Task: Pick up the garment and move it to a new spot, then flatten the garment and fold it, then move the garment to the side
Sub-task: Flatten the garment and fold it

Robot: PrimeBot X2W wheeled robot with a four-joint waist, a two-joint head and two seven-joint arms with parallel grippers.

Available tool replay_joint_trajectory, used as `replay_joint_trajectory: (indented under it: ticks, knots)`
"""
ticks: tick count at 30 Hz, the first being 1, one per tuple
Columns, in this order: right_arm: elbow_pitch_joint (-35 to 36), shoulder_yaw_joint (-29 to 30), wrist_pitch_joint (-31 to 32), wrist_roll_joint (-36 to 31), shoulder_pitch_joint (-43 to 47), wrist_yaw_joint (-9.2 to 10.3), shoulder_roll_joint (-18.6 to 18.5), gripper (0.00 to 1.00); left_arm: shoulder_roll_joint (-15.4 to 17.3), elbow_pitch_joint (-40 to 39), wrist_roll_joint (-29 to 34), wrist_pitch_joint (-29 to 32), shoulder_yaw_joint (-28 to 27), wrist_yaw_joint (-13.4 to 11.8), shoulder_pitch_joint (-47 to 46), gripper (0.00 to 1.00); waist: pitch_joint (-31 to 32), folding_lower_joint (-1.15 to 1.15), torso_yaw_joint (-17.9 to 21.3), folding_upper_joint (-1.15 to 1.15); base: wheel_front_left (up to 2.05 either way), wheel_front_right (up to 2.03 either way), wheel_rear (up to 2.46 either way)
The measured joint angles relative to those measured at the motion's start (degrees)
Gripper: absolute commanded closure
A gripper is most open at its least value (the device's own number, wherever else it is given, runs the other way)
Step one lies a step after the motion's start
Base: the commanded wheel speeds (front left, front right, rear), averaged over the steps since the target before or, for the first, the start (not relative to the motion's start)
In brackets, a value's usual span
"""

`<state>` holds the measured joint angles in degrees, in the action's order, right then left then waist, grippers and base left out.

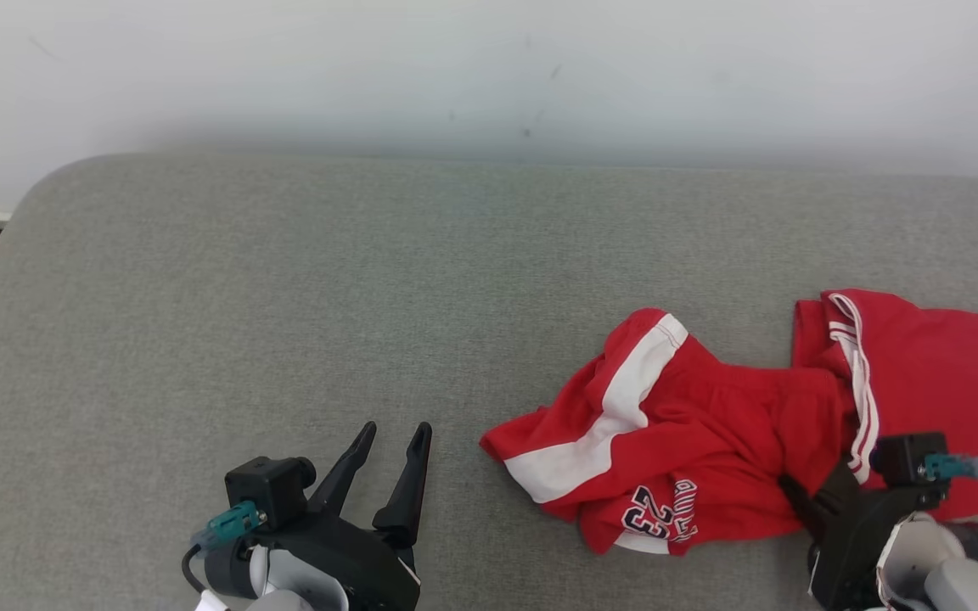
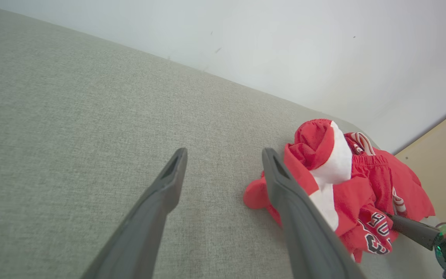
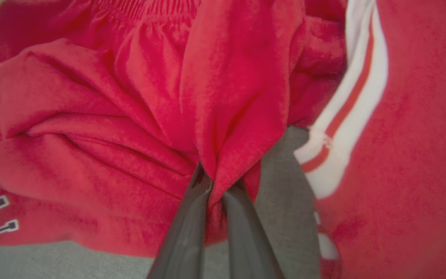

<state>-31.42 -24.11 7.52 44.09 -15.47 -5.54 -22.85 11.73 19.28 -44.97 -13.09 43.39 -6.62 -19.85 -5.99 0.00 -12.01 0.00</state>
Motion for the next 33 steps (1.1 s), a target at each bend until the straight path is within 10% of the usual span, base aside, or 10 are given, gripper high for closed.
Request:
replay_joint_trajectory:
  ticks: [5, 6, 7, 8, 23, 33]
  knots:
    - [2.98, 0.43, -0.48, 2.38, 3.27, -0.01, 1.68, 1.0, -0.46, 0.27, 0.15, 0.51, 0.52, 0.0, -0.06, 0.0, 0.32, 0.0, 1.74, 0.0, 0.0, 0.0, 0.0]
    - [3.15, 0.23, -0.49, 2.23, 3.69, 0.02, 1.49, 0.69, -0.9, 0.46, 0.16, 0.71, 0.94, 0.02, -0.16, 0.0, 0.44, 0.0, 1.87, 0.0, 0.0, 0.0, 0.0]
    - [3.6, -0.12, -0.52, 1.63, 4.09, 0.08, 1.08, 0.09, -1.16, 0.52, 0.16, 0.98, 1.27, 0.05, -0.21, 0.0, 0.55, 0.0, 1.87, 0.0, 0.0, 0.0, 0.0]
    - [4.01, -0.15, -0.58, 1.2, 4.46, 0.19, 0.66, 0.0, -1.62, 0.56, 0.18, 1.02, 1.59, 0.07, -0.26, 0.0, 0.62, -0.01, 1.76, 0.0, 0.0, 0.0, 0.0]
    - [20.01, -0.2, 1.35, -4.16, -0.78, 1.99, -6.49, 0.0, -2.67, 2.2, 0.22, 1.54, 1.98, 0.13, -0.68, 0.0, 1.99, 0.0, -1.82, 0.0, 0.0, 0.0, 0.0]
    - [13.88, -3.34, 12.28, -4.89, -12.56, 1.42, -7.38, 0.0, -4.78, 2.34, 0.22, 1.74, 3.05, 0.67, -1.88, 0.0, 1.72, 0.0, -6.25, 0.0, 0.0, 0.0, 0.0]
